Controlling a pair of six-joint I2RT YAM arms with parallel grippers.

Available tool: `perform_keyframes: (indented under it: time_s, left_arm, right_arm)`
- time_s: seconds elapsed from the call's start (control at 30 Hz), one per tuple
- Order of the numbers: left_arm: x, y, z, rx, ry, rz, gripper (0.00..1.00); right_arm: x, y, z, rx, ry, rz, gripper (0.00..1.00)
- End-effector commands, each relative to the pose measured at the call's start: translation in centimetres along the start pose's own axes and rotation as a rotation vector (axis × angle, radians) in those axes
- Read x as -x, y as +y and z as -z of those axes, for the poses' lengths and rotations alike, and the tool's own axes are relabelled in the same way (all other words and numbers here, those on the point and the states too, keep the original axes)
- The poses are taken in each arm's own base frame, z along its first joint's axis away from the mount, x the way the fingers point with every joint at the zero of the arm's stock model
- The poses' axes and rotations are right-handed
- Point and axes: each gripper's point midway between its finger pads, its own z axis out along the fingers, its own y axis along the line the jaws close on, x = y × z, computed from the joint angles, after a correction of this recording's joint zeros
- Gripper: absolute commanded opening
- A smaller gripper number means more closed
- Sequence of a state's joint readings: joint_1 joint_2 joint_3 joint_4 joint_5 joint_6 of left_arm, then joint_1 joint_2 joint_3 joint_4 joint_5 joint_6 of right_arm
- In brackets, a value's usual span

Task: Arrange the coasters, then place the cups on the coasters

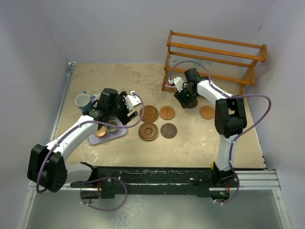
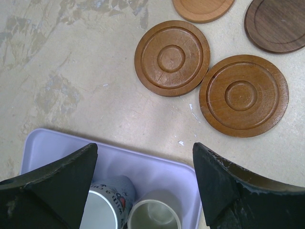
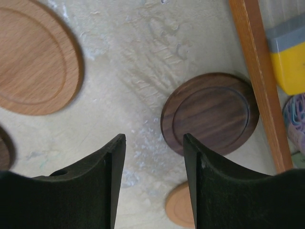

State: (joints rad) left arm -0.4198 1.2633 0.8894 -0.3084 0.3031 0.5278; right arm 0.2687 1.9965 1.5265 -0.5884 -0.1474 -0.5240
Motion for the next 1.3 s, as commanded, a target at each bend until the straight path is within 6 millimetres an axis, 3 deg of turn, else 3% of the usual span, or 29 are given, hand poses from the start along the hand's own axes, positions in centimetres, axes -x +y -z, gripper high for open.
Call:
perform_keyframes:
  time_s: [0.0,0.4,0.8,1.27]
  left_arm:
    - [1.4,0.7,0.6,0.023,-0.053,-0.024,0.78]
    - [1.1,0.7,0.4,0.018,-0.048,-0.026,0.78]
    - [1.3,0.6,0.8,0.021,-0.055,-0.028,0.78]
    - [1.4,0.4,0.9,0.017,-0.062,-0.027,0.78]
  right_arm:
    - [1.2,-1.0,0.1,-0.009,-0.01,-0.008,0.53]
    - [-0.1,-0.7,-1.9,0.036,0.047,-0.001,0.43]
    - [-1.9,1.0,-1.3,0.078,0.076,0.011,0.3]
    - [-4.3,5.3,-0.4,0.144,0.087,0.029,0.26]
